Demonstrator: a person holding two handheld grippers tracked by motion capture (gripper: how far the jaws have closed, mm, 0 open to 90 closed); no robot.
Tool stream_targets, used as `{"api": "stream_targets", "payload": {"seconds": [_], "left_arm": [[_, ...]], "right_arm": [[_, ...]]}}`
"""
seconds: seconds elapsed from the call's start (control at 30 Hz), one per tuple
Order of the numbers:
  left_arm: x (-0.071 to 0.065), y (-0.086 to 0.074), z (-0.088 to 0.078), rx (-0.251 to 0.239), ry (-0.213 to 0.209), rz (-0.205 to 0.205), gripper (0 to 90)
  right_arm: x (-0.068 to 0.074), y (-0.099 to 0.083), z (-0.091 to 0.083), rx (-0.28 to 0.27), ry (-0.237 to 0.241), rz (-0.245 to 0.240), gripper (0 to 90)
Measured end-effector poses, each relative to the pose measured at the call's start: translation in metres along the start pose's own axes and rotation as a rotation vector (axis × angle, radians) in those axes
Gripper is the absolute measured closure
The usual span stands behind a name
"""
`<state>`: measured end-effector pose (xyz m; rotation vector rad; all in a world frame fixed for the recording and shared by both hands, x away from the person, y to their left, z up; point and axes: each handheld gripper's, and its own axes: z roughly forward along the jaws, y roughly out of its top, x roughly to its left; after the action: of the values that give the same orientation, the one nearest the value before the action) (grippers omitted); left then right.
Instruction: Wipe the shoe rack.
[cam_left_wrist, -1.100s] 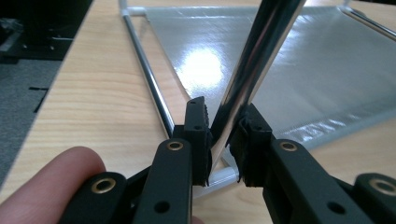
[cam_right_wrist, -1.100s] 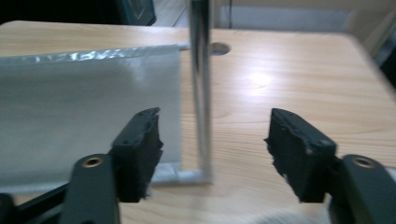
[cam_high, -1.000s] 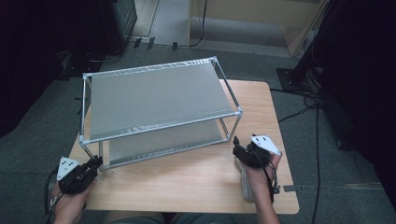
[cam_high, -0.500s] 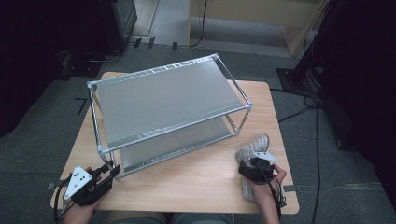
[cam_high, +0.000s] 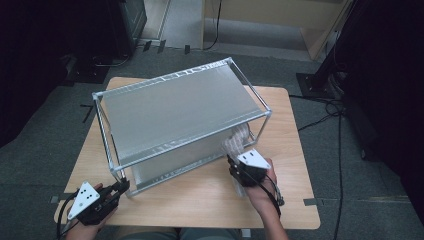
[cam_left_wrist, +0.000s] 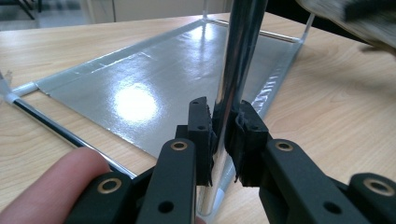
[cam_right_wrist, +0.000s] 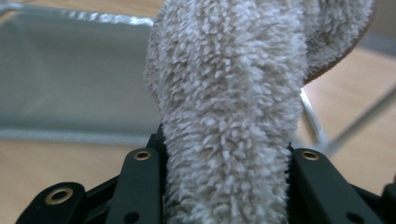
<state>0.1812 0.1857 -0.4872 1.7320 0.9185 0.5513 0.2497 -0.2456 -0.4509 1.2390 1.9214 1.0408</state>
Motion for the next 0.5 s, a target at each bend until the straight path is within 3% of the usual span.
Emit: {"api": "stream_targets", "payload": {"seconds": [0.07, 0.1, 0.17, 0.27, 0.33, 0.5], "left_arm": [[-0.001, 0.000, -0.001, 0.002, -0.008, 0.002, 79.7], [0.000, -0.001, -0.001, 0.001, -0.013, 0.000, 79.5], [0.000, -0.001, -0.002, -0.002, -0.015, -0.005, 79.2], [0.002, -0.002, -0.003, -0.012, -0.020, -0.009, 75.9], [0.006, -0.002, -0.004, -0.027, -0.020, -0.020, 68.6], [0.007, 0.002, -0.009, -0.077, -0.034, -0.031, 64.1]], "right_arm": [[-0.004, 0.012, 0.014, -0.009, -0.004, 0.030, 54.4], [-0.010, 0.015, 0.024, -0.012, -0.002, 0.066, 44.9], [-0.020, 0.013, 0.044, 0.035, -0.068, 0.113, 22.9], [-0.023, 0.001, 0.050, 0.075, -0.117, 0.127, 17.1], [-0.024, -0.007, 0.049, 0.102, -0.104, 0.112, 16.9], [-0.035, -0.016, 0.060, 0.136, -0.079, 0.189, 19.9]]}}
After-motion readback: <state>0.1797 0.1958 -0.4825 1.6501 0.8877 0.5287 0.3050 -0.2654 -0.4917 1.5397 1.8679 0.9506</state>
